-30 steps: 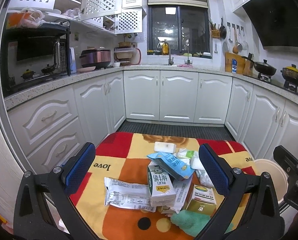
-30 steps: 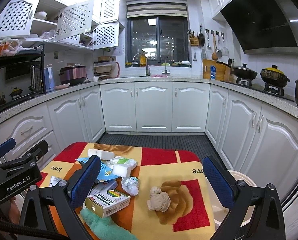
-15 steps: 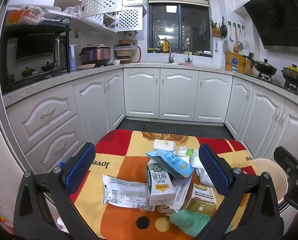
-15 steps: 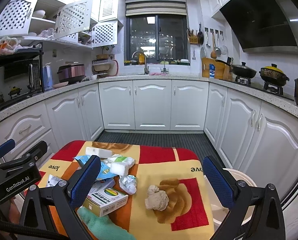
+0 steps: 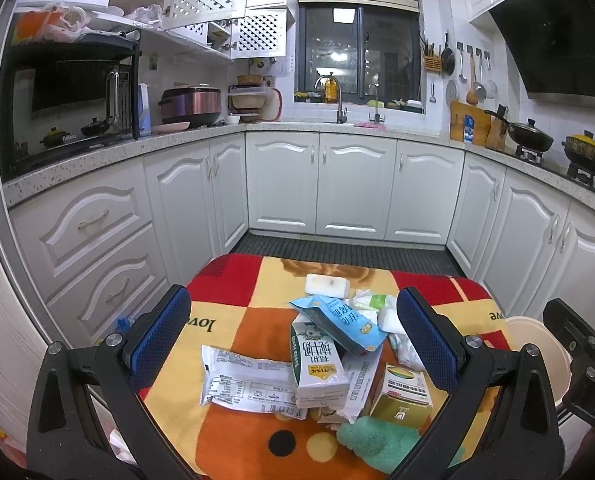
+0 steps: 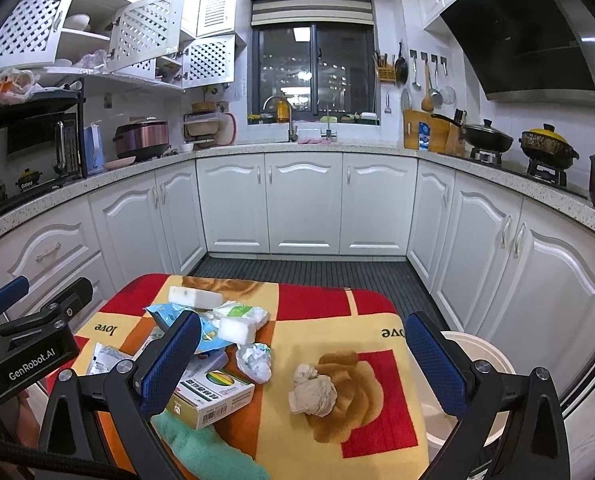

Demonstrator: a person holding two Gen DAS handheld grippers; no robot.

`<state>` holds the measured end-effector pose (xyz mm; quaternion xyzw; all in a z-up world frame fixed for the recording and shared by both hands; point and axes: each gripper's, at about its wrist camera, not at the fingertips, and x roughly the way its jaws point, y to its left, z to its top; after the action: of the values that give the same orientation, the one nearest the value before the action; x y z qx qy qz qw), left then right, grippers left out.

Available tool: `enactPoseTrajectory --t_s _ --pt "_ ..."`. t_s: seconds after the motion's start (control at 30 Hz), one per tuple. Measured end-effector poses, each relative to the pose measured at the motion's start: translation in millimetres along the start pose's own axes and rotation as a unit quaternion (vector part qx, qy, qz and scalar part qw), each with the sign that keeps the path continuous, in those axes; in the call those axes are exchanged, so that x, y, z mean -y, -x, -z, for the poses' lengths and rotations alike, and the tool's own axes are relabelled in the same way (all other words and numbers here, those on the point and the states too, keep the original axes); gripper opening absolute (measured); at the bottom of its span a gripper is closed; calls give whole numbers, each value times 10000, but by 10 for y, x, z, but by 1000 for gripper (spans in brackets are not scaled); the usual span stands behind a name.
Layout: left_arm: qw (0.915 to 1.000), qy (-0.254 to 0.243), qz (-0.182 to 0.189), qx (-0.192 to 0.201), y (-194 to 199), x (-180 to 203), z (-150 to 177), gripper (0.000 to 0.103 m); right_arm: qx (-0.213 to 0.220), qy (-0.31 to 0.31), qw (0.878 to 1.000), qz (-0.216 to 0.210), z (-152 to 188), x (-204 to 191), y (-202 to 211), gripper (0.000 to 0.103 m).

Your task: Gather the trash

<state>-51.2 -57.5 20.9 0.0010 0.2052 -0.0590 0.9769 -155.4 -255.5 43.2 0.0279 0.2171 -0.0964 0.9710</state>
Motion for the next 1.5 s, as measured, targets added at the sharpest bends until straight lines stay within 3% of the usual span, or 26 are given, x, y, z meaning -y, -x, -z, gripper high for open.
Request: enactPoseTrajectory --t_s 1.5 --pt "9998 79 95 -173 -61 -16 52 102 -137 -13 9999 8 51 -9 -69 103"
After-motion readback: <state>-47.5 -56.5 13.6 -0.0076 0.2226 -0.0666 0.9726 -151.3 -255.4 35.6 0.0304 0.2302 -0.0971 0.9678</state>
